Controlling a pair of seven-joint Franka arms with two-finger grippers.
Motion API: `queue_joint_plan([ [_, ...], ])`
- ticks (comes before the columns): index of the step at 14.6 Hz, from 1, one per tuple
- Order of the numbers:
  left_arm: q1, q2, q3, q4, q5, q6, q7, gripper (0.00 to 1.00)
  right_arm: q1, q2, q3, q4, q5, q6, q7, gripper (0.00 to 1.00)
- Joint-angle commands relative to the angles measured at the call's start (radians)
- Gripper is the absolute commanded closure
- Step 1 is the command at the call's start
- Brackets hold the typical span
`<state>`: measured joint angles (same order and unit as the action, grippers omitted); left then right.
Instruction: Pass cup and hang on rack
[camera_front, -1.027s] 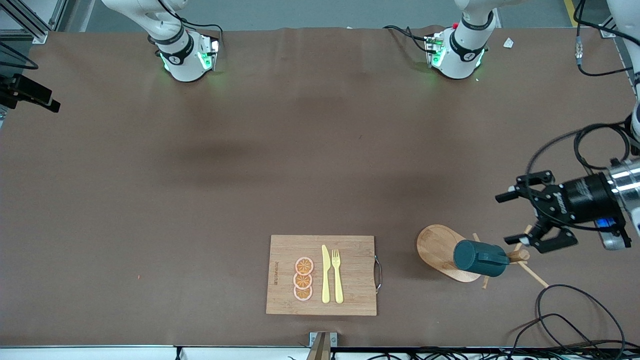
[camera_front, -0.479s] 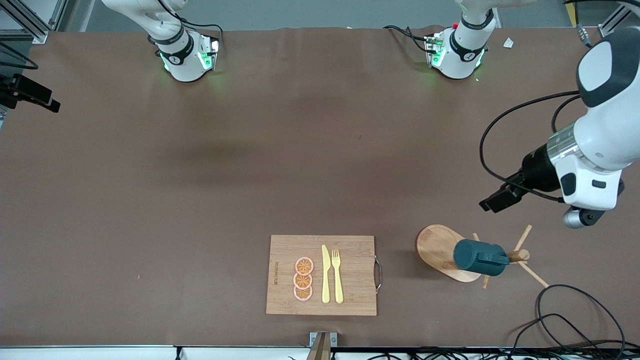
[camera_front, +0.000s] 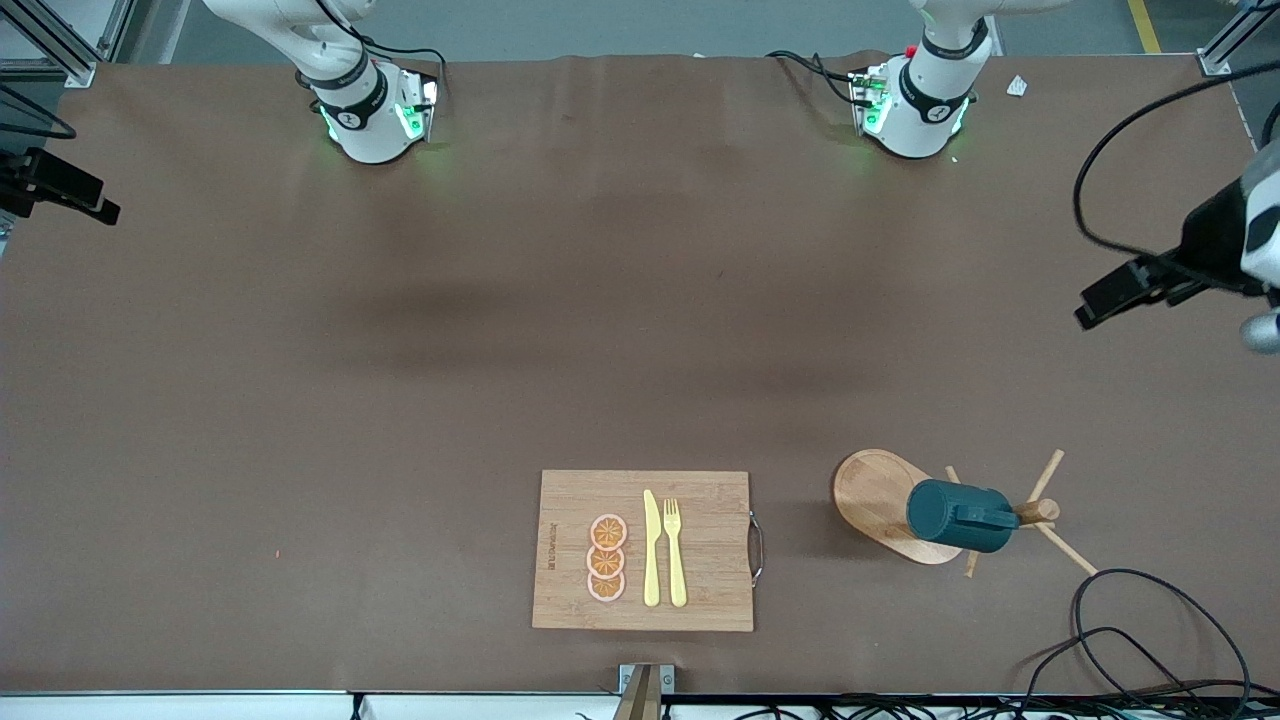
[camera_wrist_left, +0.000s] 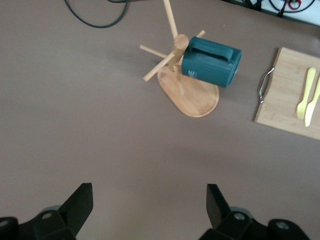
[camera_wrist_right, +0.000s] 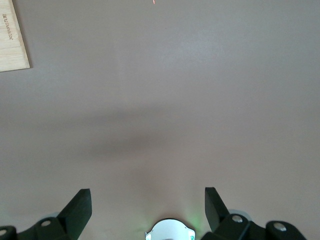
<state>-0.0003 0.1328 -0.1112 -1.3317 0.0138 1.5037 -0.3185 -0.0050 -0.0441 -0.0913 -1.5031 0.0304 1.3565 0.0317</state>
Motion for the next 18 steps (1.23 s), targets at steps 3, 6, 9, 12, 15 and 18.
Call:
queue_joint_plan([
  [3,0.005,-0.180,0.103,-0.188,0.021,-0.037,0.324,0.00,-0.007,-0.023,0.005,-0.019,-0.009,0.004,-0.009,0.00],
  [6,0.008,-0.258,0.103,-0.271,0.020,-0.043,0.332,0.00,-0.007,-0.023,0.005,-0.019,-0.009,0.004,-0.009,0.00],
  [9,-0.004,-0.309,0.099,-0.330,0.014,-0.034,0.332,0.00,-0.009,-0.023,0.005,-0.019,-0.009,0.004,-0.009,0.00],
  [12,-0.030,-0.329,0.094,-0.357,0.008,-0.031,0.326,0.00,-0.007,-0.023,0.005,-0.019,-0.010,0.004,-0.010,0.00],
  [15,-0.035,-0.331,0.082,-0.368,-0.008,0.003,0.325,0.00,-0.004,-0.023,0.007,-0.019,-0.032,0.004,-0.015,0.00],
  [18,-0.036,-0.318,0.085,-0.345,-0.038,0.010,0.329,0.00,-0.007,-0.023,0.005,-0.019,-0.032,0.006,-0.052,0.00],
])
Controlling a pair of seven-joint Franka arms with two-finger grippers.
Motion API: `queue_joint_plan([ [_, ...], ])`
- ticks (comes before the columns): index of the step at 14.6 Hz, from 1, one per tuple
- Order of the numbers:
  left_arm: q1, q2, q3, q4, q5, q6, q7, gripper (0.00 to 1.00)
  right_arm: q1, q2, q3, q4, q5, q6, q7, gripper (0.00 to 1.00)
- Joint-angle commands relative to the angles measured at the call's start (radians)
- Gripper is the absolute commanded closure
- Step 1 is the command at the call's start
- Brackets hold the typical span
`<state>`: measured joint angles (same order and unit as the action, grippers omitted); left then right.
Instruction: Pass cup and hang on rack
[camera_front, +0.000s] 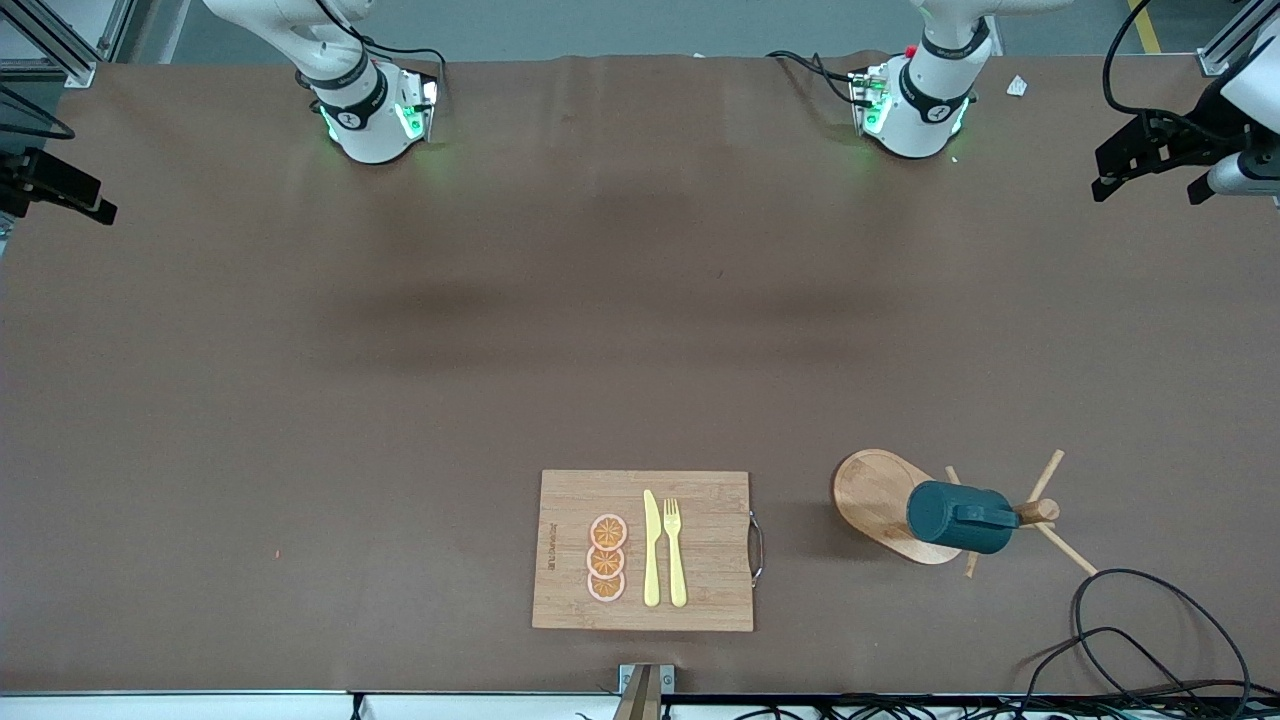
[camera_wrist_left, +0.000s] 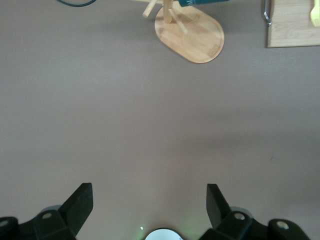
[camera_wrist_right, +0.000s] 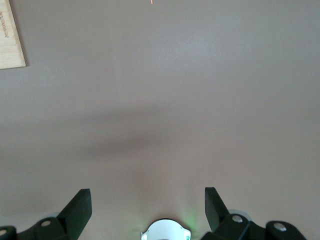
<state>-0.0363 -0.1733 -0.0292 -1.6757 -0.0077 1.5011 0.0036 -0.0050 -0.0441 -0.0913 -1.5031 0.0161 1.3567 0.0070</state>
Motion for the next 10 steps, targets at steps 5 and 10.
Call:
queue_joint_plan([
  [5,-0.002,0.035,0.000,0.062,-0.017,0.008,0.022,0.00,-0.006,-0.023,0.002,-0.022,-0.004,0.012,-0.028,0.00],
  [10,-0.007,0.048,0.000,0.062,-0.015,0.008,0.009,0.00,-0.006,-0.023,0.002,-0.022,-0.004,0.018,-0.042,0.00],
])
